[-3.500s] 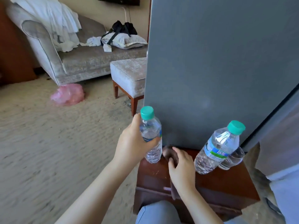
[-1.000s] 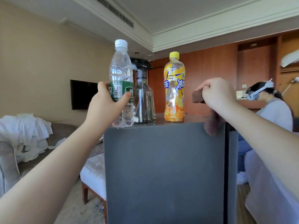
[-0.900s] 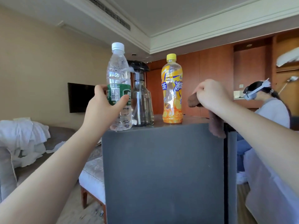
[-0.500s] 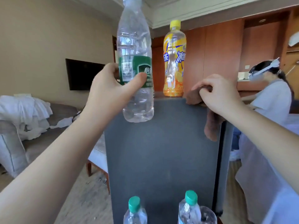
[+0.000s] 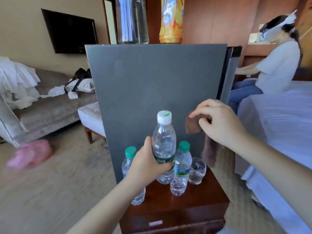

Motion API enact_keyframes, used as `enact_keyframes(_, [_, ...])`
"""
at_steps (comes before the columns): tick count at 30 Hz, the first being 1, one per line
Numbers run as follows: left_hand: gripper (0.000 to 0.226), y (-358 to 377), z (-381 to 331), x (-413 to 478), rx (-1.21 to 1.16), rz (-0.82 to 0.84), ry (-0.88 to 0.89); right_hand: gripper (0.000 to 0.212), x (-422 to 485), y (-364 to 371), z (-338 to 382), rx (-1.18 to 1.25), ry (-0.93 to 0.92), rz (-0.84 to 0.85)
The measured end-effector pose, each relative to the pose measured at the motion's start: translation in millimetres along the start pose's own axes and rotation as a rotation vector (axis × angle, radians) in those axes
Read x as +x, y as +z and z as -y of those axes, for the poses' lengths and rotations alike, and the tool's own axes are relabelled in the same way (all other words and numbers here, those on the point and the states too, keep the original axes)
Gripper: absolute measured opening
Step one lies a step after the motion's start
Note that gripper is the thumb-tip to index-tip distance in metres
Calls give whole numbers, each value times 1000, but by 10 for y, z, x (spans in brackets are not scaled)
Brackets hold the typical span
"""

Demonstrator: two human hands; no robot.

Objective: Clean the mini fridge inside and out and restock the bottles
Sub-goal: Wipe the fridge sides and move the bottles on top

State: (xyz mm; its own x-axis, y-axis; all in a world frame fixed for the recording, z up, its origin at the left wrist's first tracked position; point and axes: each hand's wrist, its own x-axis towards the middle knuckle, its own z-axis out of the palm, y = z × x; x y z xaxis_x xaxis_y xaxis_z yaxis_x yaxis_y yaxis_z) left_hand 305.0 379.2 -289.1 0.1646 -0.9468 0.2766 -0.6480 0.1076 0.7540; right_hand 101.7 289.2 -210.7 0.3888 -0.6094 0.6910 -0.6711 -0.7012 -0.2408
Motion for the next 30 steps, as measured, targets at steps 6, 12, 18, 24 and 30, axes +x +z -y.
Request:
enact_keyframes(6, [59,286,281,-1,70,-1,-24,36,-112,7,-97,-38,103,79])
enact_keyframes(12, [61,546,436,-4,77,-42,-30,36,-117,2,-151,-13,117,69])
enact_keyframes(18, [52,528,390,57,27,-98,-44,33,-36,-28,-204,-12,120,33])
enact_keyframes(24, [48,-153,-309,230,62,-251,289,37,164,-71,-217,-1,87,-20])
enact_keyframes(30, [18,-1169,-1607,884,-4,-327,632,45,856,-560,-182,20,2,-351])
